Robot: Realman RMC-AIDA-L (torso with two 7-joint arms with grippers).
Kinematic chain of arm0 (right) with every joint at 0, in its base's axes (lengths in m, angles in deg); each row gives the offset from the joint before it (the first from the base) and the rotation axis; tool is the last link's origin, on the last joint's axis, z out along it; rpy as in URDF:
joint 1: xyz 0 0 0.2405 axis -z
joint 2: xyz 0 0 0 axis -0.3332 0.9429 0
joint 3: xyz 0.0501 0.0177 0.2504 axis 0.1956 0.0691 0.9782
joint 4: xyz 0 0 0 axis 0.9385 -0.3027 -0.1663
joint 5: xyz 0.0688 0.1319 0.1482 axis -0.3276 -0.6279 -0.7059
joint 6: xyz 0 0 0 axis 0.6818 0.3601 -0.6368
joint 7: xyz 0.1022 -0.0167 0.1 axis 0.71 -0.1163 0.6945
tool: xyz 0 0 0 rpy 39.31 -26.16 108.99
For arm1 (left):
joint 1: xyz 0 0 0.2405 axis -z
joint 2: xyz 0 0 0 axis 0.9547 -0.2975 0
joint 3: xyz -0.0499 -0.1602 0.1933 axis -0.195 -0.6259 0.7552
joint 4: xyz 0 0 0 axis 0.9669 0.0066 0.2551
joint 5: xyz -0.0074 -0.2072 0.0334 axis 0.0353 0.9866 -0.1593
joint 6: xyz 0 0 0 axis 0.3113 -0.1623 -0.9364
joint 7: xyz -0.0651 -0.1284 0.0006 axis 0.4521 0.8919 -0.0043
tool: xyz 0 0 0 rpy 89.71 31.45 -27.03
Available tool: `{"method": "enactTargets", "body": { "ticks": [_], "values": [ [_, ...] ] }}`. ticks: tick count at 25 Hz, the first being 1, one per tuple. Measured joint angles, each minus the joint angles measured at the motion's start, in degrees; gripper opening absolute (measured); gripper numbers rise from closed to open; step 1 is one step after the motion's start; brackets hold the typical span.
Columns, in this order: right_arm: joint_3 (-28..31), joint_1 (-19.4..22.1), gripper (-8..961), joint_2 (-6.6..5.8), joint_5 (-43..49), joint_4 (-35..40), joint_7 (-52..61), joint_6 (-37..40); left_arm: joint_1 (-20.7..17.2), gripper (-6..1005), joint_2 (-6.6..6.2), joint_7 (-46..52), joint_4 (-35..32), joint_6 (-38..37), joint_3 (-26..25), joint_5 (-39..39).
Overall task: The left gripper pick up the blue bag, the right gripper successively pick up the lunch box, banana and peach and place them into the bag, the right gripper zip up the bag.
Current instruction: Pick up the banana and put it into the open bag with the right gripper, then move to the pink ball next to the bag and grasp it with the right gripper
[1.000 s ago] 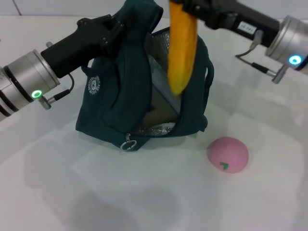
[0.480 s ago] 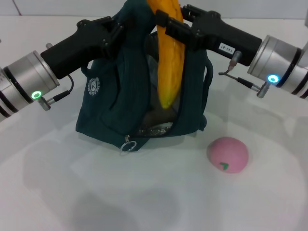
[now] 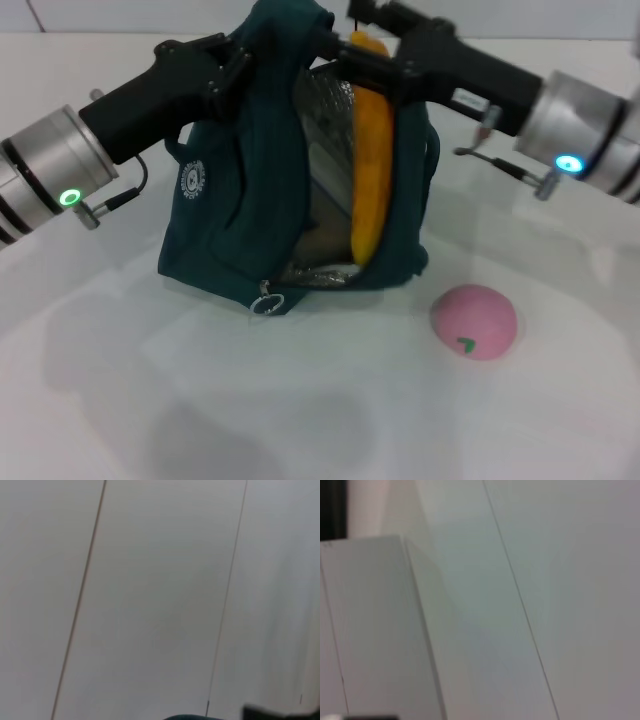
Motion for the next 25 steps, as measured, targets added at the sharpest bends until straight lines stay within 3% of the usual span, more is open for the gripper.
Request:
{"method": "enactTargets", "body": {
  "ticks": [4, 6, 10, 14, 20, 25],
  "values": [
    [5.3, 5.8, 803, -0.77, 0.9, 2.3, -6.1, 6.5, -0.8, 47, -0.22, 0.1, -0.2, 0.0, -0.1, 0.2],
    [9.1, 10.0, 865, -1.72, 3.9, 4.3, -7.7, 8.8, -0.9, 48, -0.30, 0.1, -0.2, 0.0, -0.1, 0.2],
    [14.4, 16.7, 863, -4.10, 15.3, 6.3, -7.8, 12.8, -1.0, 48, -0.33, -0.1, -0.2, 0.0, -0.2, 0.3],
    [19.5, 22.3, 861, -5.38, 30.0, 6.0, -8.2, 16.5, -1.0, 49, -0.39, -0.2, -0.2, 0.0, -0.2, 0.3],
    [26.2, 26.7, 852, -3.64, 45.2, 5.4, -9.0, 16.5, -0.7, 50, -0.14, -0.3, -0.2, 0.0, -0.1, 0.0],
    [26.5, 26.8, 840, -2.32, 49.0, 3.7, -9.2, 13.0, -0.2, 51, 0.05, -0.3, -0.2, 0.0, 0.1, -0.1]
  ]
}}
